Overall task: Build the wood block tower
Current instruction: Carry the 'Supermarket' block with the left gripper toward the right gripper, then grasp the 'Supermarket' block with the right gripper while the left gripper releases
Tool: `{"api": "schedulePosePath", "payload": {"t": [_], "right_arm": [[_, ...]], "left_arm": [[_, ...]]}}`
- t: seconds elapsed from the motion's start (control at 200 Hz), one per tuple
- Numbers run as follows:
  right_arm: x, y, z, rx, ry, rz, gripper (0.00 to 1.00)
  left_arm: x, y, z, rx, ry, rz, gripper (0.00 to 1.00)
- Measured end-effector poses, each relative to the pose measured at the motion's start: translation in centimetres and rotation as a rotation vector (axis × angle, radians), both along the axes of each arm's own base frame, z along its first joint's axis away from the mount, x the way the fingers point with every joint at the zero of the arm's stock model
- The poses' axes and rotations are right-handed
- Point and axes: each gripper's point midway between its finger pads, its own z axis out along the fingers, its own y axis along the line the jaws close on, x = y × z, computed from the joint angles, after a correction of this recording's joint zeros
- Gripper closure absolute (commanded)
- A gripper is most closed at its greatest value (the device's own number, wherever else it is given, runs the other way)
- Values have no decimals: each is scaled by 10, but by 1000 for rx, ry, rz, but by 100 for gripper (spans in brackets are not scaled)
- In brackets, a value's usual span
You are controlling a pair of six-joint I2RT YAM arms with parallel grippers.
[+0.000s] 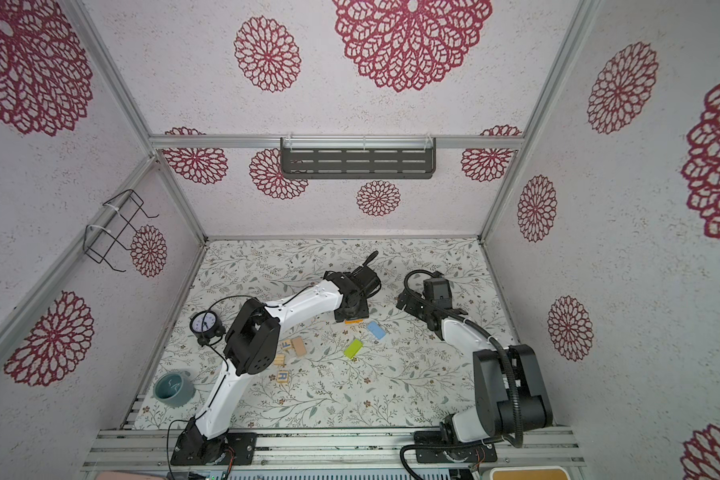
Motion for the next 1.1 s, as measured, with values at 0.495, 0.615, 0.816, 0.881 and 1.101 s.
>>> {"api": "schedulePosePath", "payload": {"t": [0.495,0.615,0.816,0.881,1.101], "right_arm": [[1,0,-1,5,0,3,1],[2,-4,-7,-9,26,-2,2],[20,-19,10,-83,40,-20,4],[32,-27,17,-120,43,-34,1],[45,-53,4,-221,136,-97,1]], "left_arm": [[2,4,-11,29,15,0,31],[3,6,-8,38,5,-9,19],[0,19,15,44,-33,-43,3],[-2,27,29,31,-54,-48,3],[-8,67,57,-7,-119,-43,3]]}}
